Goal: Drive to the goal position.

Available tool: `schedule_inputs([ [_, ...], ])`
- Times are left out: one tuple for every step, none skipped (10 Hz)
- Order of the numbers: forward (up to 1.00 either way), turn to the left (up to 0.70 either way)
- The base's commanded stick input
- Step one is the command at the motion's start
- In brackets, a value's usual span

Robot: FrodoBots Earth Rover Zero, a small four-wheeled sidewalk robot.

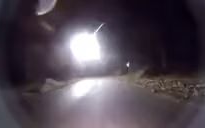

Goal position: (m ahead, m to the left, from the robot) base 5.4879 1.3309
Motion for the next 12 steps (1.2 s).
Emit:
schedule_inputs([
  [1.00, 0.05],
  [1.00, 0.05],
  [1.00, 0.04],
  [1.00, 0.04],
  [1.00, 0.04],
  [1.00, 0.05],
  [1.00, 0.05],
  [1.00, 0.07],
  [1.00, 0.09],
  [1.00, 0.07],
  [1.00, 0.07],
  [1.00, 0.12],
])
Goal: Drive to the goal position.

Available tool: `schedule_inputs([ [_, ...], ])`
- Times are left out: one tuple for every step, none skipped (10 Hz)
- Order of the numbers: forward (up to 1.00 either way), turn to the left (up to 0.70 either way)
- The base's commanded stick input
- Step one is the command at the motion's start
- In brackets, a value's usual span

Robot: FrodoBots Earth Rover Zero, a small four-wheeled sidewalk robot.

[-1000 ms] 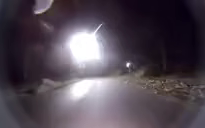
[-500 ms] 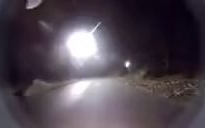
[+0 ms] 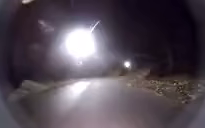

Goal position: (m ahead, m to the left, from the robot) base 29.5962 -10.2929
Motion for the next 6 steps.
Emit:
schedule_inputs([
  [1.00, 0.17],
  [1.00, 0.22],
  [1.00, 0.22],
  [1.00, 0.20],
  [1.00, 0.20],
  [1.00, 0.13],
])
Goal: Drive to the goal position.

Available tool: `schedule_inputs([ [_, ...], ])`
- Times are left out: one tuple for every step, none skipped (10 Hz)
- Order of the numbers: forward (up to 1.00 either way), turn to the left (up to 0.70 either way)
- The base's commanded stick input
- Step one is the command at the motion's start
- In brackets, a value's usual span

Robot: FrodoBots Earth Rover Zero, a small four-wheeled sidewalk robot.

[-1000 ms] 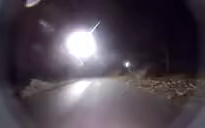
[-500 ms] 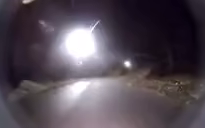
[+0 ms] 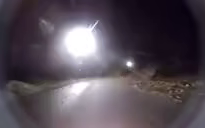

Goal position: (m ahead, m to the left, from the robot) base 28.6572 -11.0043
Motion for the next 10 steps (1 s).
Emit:
schedule_inputs([
  [1.00, 0.03],
  [1.00, 0.03],
  [1.00, 0.03],
  [1.00, 0.03],
  [1.00, 0.03],
  [1.00, 0.05],
  [1.00, 0.07],
  [1.00, 0.06],
  [1.00, 0.04],
  [1.00, 0.04],
])
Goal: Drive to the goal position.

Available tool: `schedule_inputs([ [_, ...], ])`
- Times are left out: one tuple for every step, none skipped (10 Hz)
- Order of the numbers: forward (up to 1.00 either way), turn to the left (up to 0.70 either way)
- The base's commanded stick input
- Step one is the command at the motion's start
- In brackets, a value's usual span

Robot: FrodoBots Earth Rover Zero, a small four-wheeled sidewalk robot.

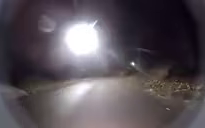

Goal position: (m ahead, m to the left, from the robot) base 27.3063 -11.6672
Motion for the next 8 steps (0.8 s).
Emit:
schedule_inputs([
  [1.00, 0.04],
  [1.00, 0.04],
  [1.00, 0.04],
  [1.00, 0.06],
  [1.00, 0.13],
  [1.00, 0.16],
  [1.00, 0.15],
  [1.00, 0.05],
])
